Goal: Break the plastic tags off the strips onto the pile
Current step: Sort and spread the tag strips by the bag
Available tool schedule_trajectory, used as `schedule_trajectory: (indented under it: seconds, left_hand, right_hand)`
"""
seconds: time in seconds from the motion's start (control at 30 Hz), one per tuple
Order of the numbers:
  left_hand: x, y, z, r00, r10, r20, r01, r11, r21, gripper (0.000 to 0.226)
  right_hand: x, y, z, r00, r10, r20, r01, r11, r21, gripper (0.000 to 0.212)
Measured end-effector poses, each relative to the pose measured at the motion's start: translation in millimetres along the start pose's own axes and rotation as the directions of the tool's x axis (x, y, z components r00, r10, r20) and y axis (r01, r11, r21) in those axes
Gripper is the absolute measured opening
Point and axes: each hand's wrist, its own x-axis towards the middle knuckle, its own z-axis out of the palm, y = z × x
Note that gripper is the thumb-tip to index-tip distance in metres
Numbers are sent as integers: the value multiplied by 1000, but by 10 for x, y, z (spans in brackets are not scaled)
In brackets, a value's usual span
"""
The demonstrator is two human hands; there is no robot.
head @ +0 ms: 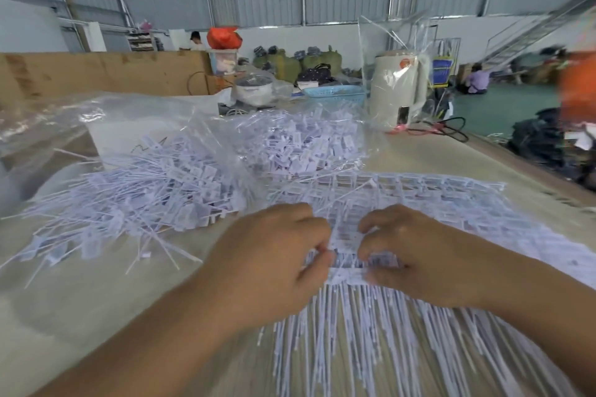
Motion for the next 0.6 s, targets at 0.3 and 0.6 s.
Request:
schedule_trajectory:
  seconds: [0.3,0.6]
  left_hand:
    - [197,-36,593,990,-52,132,61,996,-61,36]
    - [145,-14,587,988,-143,-64,121,954,-273,28]
  right_hand:
    - [-182,227,-43,954,225,-197,-224,974,25,46]
    - [-179,351,36,923,377,-81,-379,926,-10,27]
